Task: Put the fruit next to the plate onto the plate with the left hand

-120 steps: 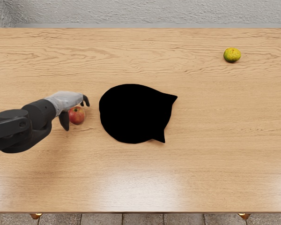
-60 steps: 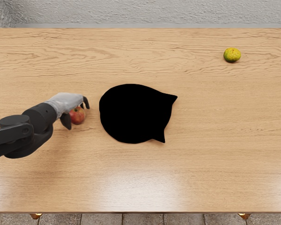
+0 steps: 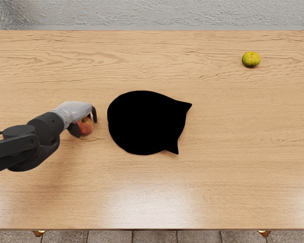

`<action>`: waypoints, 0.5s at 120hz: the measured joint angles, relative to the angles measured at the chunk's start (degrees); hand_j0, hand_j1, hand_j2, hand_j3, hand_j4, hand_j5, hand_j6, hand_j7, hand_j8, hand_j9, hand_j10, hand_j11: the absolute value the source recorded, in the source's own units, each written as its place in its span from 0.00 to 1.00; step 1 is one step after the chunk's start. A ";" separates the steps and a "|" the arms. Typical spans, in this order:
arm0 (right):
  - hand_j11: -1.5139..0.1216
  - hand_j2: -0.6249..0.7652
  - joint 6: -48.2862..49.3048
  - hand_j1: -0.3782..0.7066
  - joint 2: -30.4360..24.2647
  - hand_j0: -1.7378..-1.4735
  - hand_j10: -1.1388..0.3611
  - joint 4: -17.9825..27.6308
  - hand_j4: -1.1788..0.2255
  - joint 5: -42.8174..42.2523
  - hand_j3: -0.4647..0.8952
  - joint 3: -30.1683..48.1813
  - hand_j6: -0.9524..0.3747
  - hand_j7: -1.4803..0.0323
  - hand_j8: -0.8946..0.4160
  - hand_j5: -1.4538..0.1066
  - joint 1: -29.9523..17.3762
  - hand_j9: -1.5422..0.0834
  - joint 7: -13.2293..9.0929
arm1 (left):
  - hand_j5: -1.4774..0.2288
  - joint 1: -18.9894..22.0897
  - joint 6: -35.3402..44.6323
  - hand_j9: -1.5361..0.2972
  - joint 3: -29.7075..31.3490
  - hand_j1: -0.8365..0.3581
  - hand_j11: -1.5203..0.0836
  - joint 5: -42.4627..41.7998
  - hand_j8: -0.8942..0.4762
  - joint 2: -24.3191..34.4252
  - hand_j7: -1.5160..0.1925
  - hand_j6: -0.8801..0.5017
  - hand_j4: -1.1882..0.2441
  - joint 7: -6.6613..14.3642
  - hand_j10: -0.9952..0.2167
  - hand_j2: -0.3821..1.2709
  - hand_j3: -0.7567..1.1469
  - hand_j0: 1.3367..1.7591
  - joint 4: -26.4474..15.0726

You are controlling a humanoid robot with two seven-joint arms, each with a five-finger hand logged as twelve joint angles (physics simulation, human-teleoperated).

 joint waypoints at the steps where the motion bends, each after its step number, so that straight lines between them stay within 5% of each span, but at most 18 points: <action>1: 0.93 0.45 0.00 0.03 0.00 0.30 0.76 0.00 0.84 0.00 0.34 0.00 0.72 0.98 0.68 0.93 0.00 0.95 0.00 | 0.46 0.00 0.00 0.46 0.00 0.50 0.52 0.00 0.30 0.00 0.48 0.28 0.46 0.00 0.38 0.29 0.40 0.75 0.02; 38: 0.93 0.45 0.00 0.03 0.00 0.30 0.76 0.01 0.84 0.00 0.34 0.00 0.72 0.98 0.68 0.93 0.00 0.95 0.00 | 0.39 0.45 0.09 0.37 -0.02 0.48 0.41 0.01 0.31 0.32 0.39 0.30 0.37 -0.04 0.30 0.35 0.40 0.75 0.62; 60: 0.93 0.45 0.00 0.03 0.00 0.30 0.76 -0.01 0.84 0.00 0.34 0.00 0.72 0.98 0.68 0.93 0.00 0.95 0.00 | 0.33 -0.09 -0.07 0.32 -0.12 0.46 0.36 -0.59 0.33 0.44 0.34 0.34 0.41 -0.07 0.26 0.39 0.40 0.74 0.65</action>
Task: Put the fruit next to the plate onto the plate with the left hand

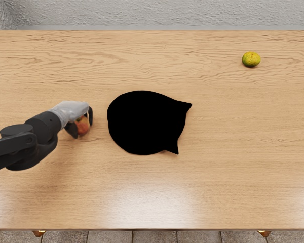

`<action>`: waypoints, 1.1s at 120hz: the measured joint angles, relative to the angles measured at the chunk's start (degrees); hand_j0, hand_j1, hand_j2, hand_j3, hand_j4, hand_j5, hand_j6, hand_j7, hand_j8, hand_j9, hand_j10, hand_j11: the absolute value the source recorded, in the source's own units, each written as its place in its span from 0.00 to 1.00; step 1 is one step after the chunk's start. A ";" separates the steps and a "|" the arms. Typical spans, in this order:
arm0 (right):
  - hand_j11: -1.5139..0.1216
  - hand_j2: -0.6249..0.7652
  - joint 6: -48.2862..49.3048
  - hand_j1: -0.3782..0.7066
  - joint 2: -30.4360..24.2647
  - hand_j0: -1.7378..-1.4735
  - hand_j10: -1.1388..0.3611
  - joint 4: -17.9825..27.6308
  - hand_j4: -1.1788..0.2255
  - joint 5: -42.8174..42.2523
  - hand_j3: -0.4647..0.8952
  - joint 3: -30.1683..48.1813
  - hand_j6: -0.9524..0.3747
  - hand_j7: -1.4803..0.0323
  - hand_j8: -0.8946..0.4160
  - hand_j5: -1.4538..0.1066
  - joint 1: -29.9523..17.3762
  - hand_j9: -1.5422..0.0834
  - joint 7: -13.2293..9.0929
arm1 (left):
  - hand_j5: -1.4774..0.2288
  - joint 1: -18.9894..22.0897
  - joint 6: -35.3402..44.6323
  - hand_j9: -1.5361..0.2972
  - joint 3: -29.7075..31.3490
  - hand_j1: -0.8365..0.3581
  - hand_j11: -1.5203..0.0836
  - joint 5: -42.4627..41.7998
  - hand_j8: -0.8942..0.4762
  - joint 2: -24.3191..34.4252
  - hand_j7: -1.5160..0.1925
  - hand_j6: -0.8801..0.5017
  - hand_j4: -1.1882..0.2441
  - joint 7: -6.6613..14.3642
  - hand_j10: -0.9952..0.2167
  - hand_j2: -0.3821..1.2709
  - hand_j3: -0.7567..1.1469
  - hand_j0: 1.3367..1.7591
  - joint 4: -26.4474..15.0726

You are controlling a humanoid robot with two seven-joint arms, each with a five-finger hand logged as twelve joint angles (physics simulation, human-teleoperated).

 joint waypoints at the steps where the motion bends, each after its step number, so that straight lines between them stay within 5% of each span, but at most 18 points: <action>1: 0.93 0.45 0.00 0.03 0.00 0.30 0.76 0.00 0.84 0.00 0.34 0.00 0.72 0.98 0.68 0.93 0.00 0.95 0.00 | 0.33 -0.04 -0.01 0.32 -0.02 0.46 0.35 -0.03 0.34 0.00 0.34 0.34 0.41 0.00 0.25 0.39 0.40 0.74 0.00; 60: 0.93 0.45 0.00 0.03 0.00 0.30 0.76 0.01 0.84 0.00 0.34 0.00 0.72 0.98 0.68 0.93 0.00 0.95 0.00 | 0.28 -12.63 -5.92 0.30 -0.84 0.43 0.32 -7.38 0.36 -0.69 0.32 0.38 0.45 0.01 0.23 0.41 0.40 0.74 -0.50; 111: 0.93 0.45 0.00 0.03 0.00 0.30 0.76 0.02 0.84 0.00 0.34 0.00 0.72 0.98 0.68 0.93 0.00 0.95 0.00 | 0.29 -12.50 -5.90 0.30 -3.49 0.45 0.33 -8.27 0.36 -13.05 0.33 0.36 0.44 -0.02 0.24 0.40 0.40 0.74 -1.05; 132: 0.93 0.45 0.00 0.03 0.00 0.30 0.76 0.00 0.84 0.00 0.34 0.00 0.72 0.98 0.68 0.93 0.00 0.95 0.00 | 0.29 -9.06 -5.38 0.30 -3.24 0.48 0.33 -6.73 0.33 -15.06 0.33 0.34 0.42 -0.01 0.24 0.37 0.40 0.74 -0.20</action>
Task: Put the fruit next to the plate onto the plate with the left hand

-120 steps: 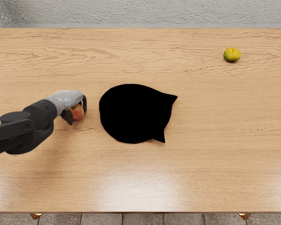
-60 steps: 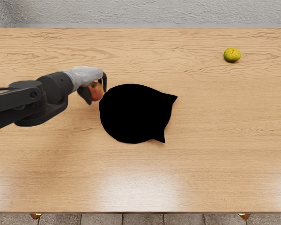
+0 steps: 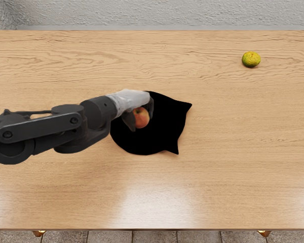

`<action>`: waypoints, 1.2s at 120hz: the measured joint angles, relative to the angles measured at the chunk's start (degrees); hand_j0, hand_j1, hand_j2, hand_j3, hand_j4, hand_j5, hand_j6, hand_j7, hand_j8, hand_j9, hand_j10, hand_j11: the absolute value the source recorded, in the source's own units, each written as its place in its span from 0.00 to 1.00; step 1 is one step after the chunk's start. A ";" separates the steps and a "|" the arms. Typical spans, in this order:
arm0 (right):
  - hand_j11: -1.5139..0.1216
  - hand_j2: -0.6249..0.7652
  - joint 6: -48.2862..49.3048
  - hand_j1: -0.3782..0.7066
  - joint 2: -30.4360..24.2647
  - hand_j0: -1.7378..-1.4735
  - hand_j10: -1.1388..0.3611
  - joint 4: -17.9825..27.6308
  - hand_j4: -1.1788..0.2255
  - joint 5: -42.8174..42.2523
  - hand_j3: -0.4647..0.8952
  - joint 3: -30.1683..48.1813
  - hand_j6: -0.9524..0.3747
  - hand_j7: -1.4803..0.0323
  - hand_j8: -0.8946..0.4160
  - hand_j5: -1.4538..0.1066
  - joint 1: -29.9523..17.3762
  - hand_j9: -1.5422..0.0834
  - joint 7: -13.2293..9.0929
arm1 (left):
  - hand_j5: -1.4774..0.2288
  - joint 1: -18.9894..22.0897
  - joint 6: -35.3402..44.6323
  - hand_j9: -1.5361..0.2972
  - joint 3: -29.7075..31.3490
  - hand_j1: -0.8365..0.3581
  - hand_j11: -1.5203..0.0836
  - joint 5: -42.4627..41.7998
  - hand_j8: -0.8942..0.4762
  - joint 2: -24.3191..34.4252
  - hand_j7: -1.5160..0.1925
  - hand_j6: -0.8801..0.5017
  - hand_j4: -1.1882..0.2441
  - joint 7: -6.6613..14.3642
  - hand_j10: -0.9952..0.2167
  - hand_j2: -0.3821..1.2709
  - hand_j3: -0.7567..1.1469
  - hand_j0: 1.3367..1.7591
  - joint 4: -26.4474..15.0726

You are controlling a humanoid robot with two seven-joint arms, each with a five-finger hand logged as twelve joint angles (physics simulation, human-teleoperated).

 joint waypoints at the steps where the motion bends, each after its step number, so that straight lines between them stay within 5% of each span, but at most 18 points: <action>1: 0.93 0.45 0.00 0.03 0.00 0.30 0.76 0.00 0.84 0.00 0.34 0.00 0.72 0.98 0.68 0.93 0.00 0.95 0.00 | 0.29 0.12 0.02 0.30 0.00 0.47 0.33 0.10 0.34 -0.03 0.33 0.34 0.42 0.00 0.24 0.37 0.40 0.74 0.06; 19: 0.93 0.45 0.00 0.03 0.00 0.30 0.76 0.00 0.84 0.00 0.34 0.00 0.72 0.98 0.68 0.93 0.00 0.95 0.00 | 0.31 0.27 0.08 0.31 0.05 0.48 0.34 0.95 0.33 0.46 0.34 0.34 0.41 0.01 0.25 0.37 0.40 0.74 0.89; 32: 0.93 0.45 0.00 0.03 0.00 0.30 0.76 0.01 0.84 0.00 0.34 0.00 0.72 0.98 0.68 0.93 0.00 0.95 0.00 | 0.41 0.36 0.11 0.41 0.04 0.53 0.45 1.20 0.29 0.51 0.44 0.30 0.46 0.03 0.35 0.33 0.40 0.75 1.30; 59: 0.93 0.45 0.00 0.03 0.00 0.30 0.76 0.01 0.84 0.00 0.34 0.00 0.72 0.98 0.68 0.93 0.00 0.95 0.00 | 0.66 -0.12 0.12 0.65 -0.73 0.77 0.73 0.15 0.48 0.80 0.69 0.47 0.66 0.03 0.61 0.27 0.40 0.76 1.46; 82: 0.93 0.45 0.00 0.03 0.00 0.30 0.76 0.00 0.84 0.00 0.34 0.00 0.72 0.98 0.68 0.93 0.00 0.95 0.00 | 0.77 -1.73 -0.42 0.75 -3.13 0.89 0.85 -7.08 0.57 4.37 0.80 0.56 0.75 0.04 0.72 0.25 0.40 0.76 0.77; 100: 0.93 0.45 0.00 0.03 0.00 0.30 0.76 0.00 0.84 0.00 0.34 0.00 0.72 0.98 0.68 0.93 0.00 0.95 0.00 | 0.81 -1.47 -5.91 0.79 -9.43 0.93 0.89 -19.02 0.60 9.07 0.83 0.59 0.78 0.04 0.76 0.24 0.40 0.76 0.31; 125: 0.93 0.45 0.00 0.03 0.00 0.30 0.76 0.00 0.84 0.00 0.34 0.00 0.72 0.98 0.68 0.93 0.00 0.95 0.00 | 0.83 -1.05 -24.30 0.81 -18.97 0.95 0.91 -47.36 0.62 23.98 0.85 0.61 0.80 0.04 0.78 0.24 0.40 0.76 -1.17; 144: 0.93 0.45 0.00 0.03 0.00 0.30 0.76 0.01 0.84 0.00 0.34 0.00 0.72 0.98 0.68 0.93 0.00 0.95 0.00 | 0.84 -0.96 -28.79 0.81 -21.71 0.96 0.92 -61.99 0.63 30.01 0.86 0.61 0.80 0.04 0.79 0.24 0.40 0.76 -1.52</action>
